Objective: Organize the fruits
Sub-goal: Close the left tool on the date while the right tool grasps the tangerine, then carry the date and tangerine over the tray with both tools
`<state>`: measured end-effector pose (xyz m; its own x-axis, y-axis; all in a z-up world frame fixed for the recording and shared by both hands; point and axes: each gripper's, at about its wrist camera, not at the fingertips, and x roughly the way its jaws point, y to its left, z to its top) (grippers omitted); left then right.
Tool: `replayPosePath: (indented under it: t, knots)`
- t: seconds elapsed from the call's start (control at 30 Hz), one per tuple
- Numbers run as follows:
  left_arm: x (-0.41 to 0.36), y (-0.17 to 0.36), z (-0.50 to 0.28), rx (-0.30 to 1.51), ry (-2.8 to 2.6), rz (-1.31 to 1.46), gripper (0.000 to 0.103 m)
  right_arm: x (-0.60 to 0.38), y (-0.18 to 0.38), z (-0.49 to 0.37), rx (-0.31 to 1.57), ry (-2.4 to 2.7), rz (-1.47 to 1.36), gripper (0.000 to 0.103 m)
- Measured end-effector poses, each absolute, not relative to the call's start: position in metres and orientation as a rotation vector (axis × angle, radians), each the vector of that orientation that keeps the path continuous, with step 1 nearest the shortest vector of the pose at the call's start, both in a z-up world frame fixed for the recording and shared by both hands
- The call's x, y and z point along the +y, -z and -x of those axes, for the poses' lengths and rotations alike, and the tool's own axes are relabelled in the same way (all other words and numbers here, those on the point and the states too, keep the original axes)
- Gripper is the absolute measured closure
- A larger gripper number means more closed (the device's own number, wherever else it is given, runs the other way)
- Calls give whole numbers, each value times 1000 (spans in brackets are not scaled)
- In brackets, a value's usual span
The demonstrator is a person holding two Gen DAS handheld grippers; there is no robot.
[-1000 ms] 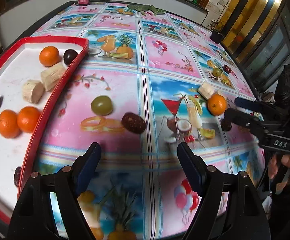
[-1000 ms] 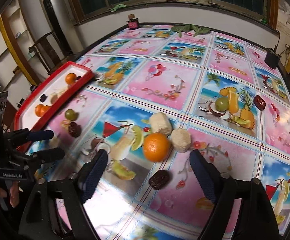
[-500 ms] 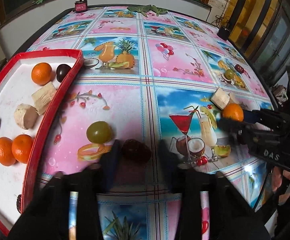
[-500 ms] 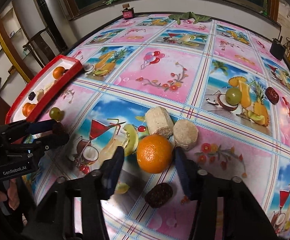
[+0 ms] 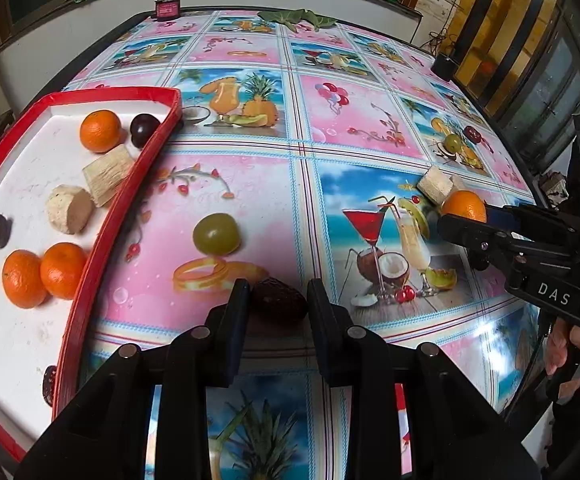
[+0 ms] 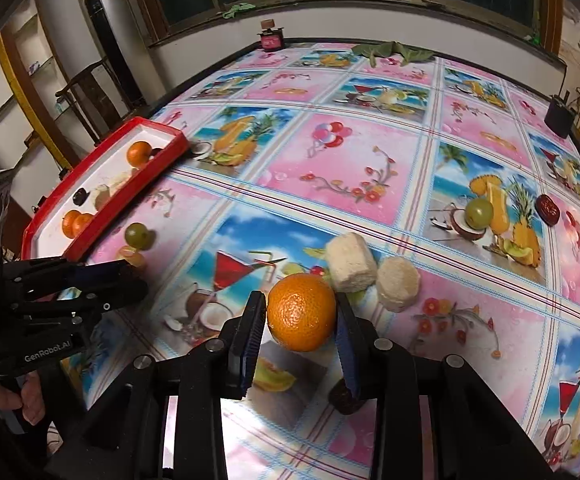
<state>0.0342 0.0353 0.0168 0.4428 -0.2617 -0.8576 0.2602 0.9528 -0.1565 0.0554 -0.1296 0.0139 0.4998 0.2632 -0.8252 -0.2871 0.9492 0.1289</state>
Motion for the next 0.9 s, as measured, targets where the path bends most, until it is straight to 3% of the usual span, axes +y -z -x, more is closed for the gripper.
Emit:
replayPosePath:
  t: [0.9]
  knots:
    - [75, -58, -14, 978, 239, -4, 76, -63, -47, -45, 915, -476, 83, 68]
